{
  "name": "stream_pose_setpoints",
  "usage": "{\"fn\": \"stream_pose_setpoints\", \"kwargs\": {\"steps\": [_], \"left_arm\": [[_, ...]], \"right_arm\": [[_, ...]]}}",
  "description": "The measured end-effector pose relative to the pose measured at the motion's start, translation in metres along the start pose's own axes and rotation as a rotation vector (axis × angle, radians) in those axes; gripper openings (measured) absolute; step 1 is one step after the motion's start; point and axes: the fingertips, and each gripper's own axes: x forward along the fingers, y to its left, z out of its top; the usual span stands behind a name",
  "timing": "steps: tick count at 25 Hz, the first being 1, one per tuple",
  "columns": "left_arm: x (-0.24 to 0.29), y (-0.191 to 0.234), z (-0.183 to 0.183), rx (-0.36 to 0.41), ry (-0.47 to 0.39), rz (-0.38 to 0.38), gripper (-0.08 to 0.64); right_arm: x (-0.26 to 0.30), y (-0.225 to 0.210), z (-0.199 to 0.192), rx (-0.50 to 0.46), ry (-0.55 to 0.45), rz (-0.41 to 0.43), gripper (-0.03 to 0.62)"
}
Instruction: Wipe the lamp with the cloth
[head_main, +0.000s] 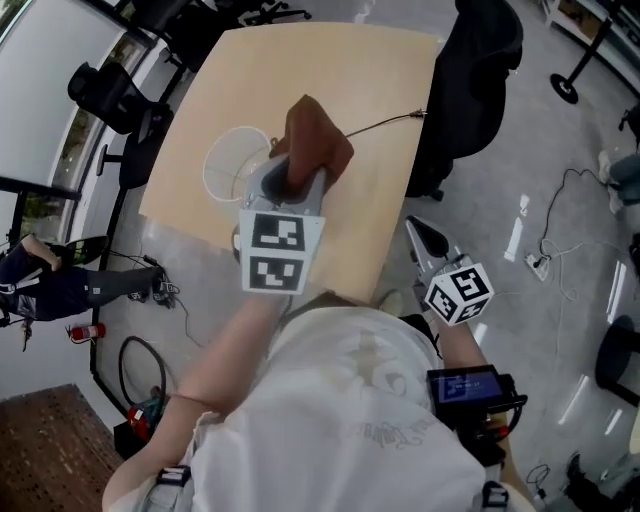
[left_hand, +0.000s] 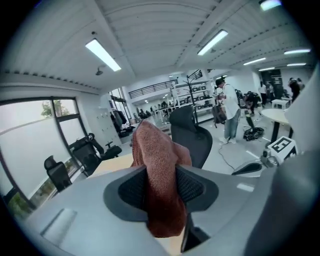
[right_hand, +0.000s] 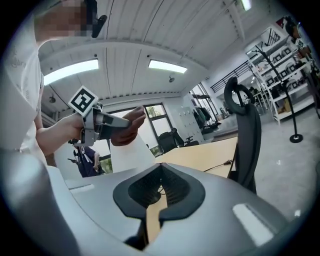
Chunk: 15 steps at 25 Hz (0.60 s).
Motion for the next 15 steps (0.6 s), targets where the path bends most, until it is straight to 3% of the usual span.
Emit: {"fn": "stream_pose_setpoints", "kwargs": {"steps": [3,6,9,15], "left_arm": [[0.008,0.010,-0.030,-0.017,0.035,0.095,0.163],[0.019,0.016,-0.052,-0.045,0.067,0.137,0.163],[0.026,0.010,-0.071,-0.069,0.105,0.128,0.163],[0.039,-0.018,-0.117,-0.123,0.214,0.031,0.166]], "right_arm": [[0.003,0.011,-0.006,0.001,0.009,0.029,0.012],[0.007,0.015,-0.007,0.002,0.017,0.048,0.012],[0.005,0.015,-0.008,0.004,0.023,0.056,0.012],[0.003,0.015,-0.012,0.003,0.036,0.066,0.012]]}}
